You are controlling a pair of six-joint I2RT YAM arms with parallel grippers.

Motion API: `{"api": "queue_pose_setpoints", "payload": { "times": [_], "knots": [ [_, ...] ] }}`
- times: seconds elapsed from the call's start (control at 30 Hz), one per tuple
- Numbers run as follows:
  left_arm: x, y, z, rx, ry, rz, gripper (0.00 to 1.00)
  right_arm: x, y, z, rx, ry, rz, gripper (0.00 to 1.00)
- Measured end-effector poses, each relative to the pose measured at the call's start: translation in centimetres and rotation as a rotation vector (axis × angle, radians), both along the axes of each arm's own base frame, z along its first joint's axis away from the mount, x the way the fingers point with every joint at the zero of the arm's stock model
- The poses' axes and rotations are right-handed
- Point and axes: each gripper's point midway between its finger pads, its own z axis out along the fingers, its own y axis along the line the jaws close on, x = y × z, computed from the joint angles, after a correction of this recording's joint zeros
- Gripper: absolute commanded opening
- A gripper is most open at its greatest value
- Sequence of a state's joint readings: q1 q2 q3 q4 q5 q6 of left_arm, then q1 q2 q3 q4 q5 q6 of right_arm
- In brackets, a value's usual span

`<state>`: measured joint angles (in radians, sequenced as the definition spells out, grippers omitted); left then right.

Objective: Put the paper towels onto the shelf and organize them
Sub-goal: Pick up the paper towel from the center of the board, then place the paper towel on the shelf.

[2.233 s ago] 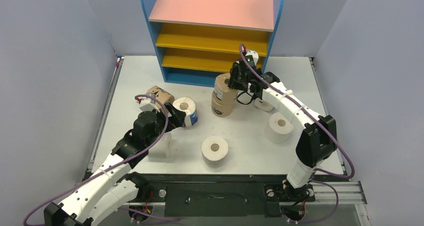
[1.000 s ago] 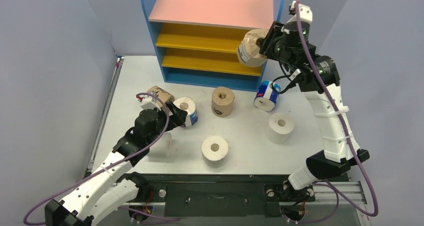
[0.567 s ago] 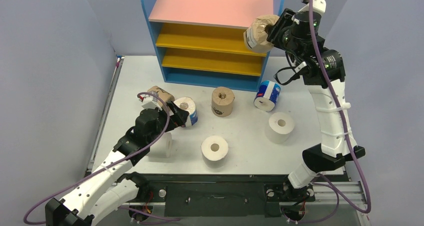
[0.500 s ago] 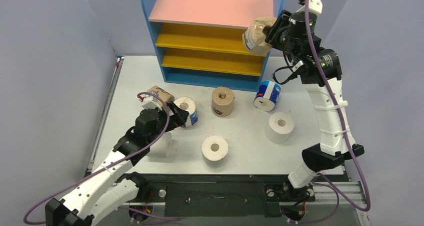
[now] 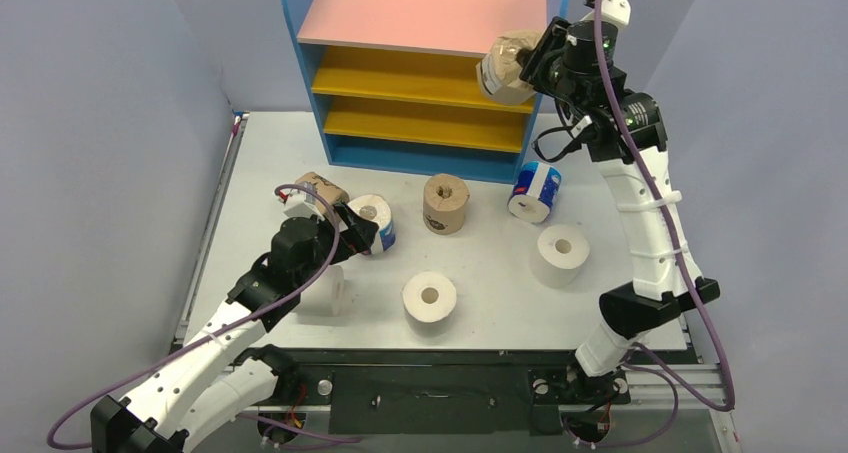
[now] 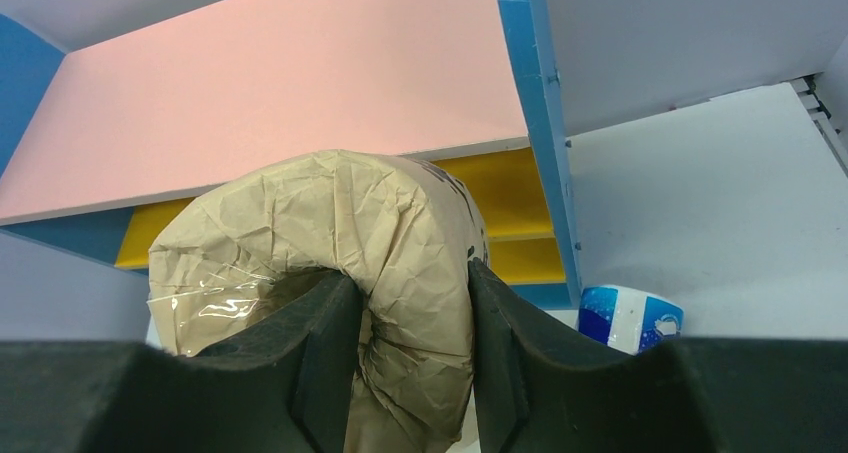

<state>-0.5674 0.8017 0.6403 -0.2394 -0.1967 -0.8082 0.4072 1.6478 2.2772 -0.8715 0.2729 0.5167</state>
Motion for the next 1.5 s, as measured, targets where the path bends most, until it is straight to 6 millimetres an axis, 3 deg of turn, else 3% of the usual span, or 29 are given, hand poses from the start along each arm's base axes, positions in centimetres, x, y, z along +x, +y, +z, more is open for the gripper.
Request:
{"api": "queue_pose_setpoints", "payload": {
  "times": [0.37,0.67,0.97,1.23,1.5],
  "knots": [
    [0.1,0.0,-0.2,0.004,0.008,0.000,0.97,2.1,1.8,-4.5,-0.041,0.091,0.018,0.36],
    [0.1,-0.1,-0.5,0.008,0.015,0.000,0.97,2.9,2.1,-5.0,-0.033,0.088,0.013,0.36],
    [0.2,-0.2,-0.8,0.010,0.027,-0.002,0.97,4.2,0.4,-8.7,-0.038,0.162,-0.038,0.35],
    [0.5,-0.5,-1.2,0.008,0.048,0.003,0.97,5.9,-0.3,-9.5,-0.008,0.162,-0.072,0.35],
    [2.1,-1.8,0.4,-0.012,0.037,-0.008,0.97,6.9,-0.1,-11.1,0.000,0.194,-0.075,0.35]
  ]
}}
